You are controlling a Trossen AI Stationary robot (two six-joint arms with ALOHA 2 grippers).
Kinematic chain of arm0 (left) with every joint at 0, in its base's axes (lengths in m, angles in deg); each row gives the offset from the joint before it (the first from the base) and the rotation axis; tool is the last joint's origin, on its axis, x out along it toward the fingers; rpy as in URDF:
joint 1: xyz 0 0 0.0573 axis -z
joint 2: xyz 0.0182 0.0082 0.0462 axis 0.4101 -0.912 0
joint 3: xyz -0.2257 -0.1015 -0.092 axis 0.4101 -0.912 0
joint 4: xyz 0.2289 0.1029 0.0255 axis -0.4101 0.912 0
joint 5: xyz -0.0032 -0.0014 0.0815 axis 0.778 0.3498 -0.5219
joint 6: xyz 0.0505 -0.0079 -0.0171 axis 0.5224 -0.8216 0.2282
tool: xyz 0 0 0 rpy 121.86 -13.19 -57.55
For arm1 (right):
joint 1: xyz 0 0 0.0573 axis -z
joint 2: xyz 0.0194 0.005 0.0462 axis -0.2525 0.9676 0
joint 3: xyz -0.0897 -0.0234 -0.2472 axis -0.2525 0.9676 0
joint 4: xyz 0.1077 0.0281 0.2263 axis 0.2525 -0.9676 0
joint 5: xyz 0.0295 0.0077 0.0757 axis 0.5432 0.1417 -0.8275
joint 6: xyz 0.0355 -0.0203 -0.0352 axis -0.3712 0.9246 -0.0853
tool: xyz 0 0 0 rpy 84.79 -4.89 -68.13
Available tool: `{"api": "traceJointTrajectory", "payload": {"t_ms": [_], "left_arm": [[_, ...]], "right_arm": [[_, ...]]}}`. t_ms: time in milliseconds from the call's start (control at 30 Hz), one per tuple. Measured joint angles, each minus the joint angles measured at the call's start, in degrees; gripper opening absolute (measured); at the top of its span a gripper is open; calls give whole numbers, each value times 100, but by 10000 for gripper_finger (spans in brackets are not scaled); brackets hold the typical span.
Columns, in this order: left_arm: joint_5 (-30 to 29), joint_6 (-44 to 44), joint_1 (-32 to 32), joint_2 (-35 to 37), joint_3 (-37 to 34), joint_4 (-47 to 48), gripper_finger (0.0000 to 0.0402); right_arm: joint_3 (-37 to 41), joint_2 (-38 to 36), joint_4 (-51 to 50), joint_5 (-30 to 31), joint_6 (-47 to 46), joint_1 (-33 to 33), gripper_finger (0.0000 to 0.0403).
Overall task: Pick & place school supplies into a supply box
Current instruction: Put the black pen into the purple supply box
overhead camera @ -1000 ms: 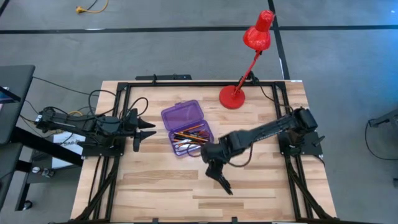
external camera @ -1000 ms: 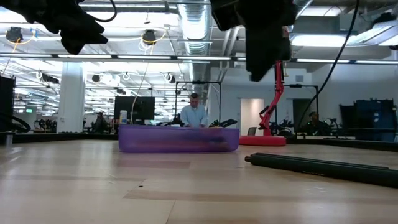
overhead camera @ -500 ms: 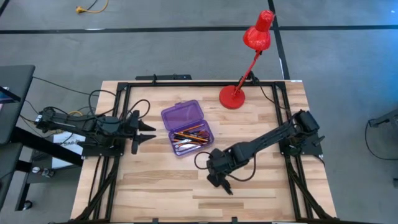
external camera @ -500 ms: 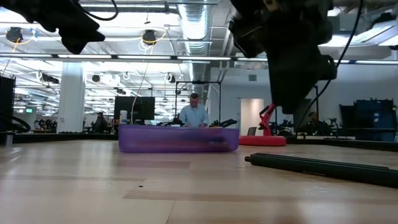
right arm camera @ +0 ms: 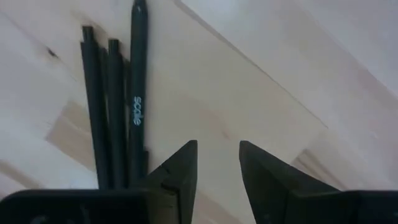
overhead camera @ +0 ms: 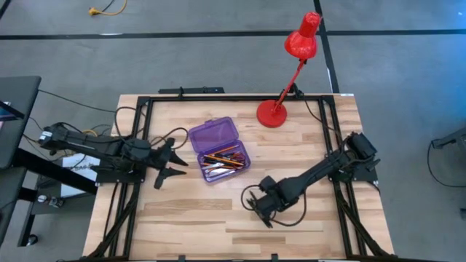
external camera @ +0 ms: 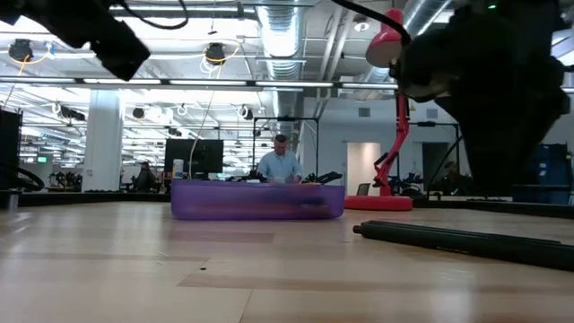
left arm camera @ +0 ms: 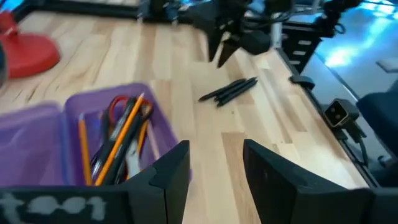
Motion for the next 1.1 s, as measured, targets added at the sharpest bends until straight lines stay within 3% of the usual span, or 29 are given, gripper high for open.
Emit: {"api": "traceJointTrajectory", "payload": {"t_ms": [167,300,433,533,700,1100], "left_arm": [[181,370,-3,-957,60,-925,130],[184,385,-74,-1679,222,-1629,120],[185,297,-157,-2037,390,-1743,117],[263,210,-181,-2040,452,-1749,116],[288,33,-179,-1809,459,-1570,116],[285,-65,-157,-1432,455,-761,116]], "right_arm": [[202,-163,13,304,-319,-216,113],[608,-566,1051,711,-110,-410,113],[816,-538,1420,363,195,-404,105],[838,-281,1640,111,393,-391,97],[814,-28,2932,73,694,-443,93],[749,362,3009,-475,719,-170,92]]}}
